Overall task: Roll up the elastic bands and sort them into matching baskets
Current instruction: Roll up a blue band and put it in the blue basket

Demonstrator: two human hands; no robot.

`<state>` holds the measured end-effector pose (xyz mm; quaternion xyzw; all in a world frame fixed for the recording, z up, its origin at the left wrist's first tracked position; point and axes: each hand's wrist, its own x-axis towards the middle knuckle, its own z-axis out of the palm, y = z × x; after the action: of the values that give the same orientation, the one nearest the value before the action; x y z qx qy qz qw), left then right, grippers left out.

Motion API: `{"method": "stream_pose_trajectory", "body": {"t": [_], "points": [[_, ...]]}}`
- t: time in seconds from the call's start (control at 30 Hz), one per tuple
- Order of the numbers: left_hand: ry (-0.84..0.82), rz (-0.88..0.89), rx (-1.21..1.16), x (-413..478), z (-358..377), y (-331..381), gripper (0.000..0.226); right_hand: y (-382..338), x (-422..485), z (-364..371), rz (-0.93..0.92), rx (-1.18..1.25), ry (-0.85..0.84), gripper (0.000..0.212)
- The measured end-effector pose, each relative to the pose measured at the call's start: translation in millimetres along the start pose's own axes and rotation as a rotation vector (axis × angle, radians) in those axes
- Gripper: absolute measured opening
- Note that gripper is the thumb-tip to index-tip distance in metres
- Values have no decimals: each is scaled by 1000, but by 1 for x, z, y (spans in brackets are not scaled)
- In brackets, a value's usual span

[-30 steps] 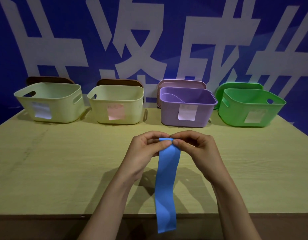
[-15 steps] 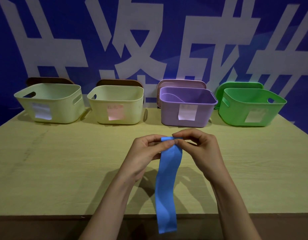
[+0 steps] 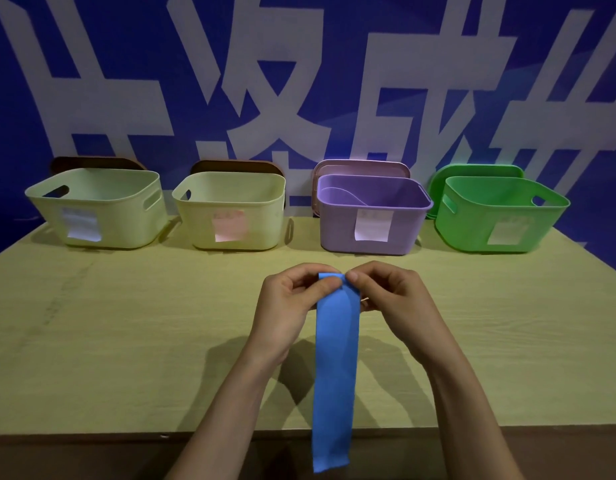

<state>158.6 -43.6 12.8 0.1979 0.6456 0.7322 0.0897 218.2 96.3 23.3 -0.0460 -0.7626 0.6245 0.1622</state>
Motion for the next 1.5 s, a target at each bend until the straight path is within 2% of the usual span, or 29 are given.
{"method": "stream_pose_trajectory", "body": {"t": [0.1,0.33,0.63,0.87,1.1,1.33,1.5], "points": [[-16,-20,-28,0,-1,2,17,0,-1,-1,-31,21,21,11],[-115,-221,-80,-2,-6,4,18,1,-1,0,-35,114,73,10],[-92,-190,-112,-2,-5,5,20,-1,-1,-3,-30,110,75,19],[-65,-135,-93,-2,-7,2,12,0,-4,-5,-38,66,16,22],[2,-45,17,-1,-4,0,14,3,-1,-2,2,-73,21,6],[-99,-236,-55,-2,-5,1,25,4,-1,-2,-18,73,112,7],[-96,-243,-67,-2,-5,1,20,3,-3,-2,-17,139,120,15]]}}
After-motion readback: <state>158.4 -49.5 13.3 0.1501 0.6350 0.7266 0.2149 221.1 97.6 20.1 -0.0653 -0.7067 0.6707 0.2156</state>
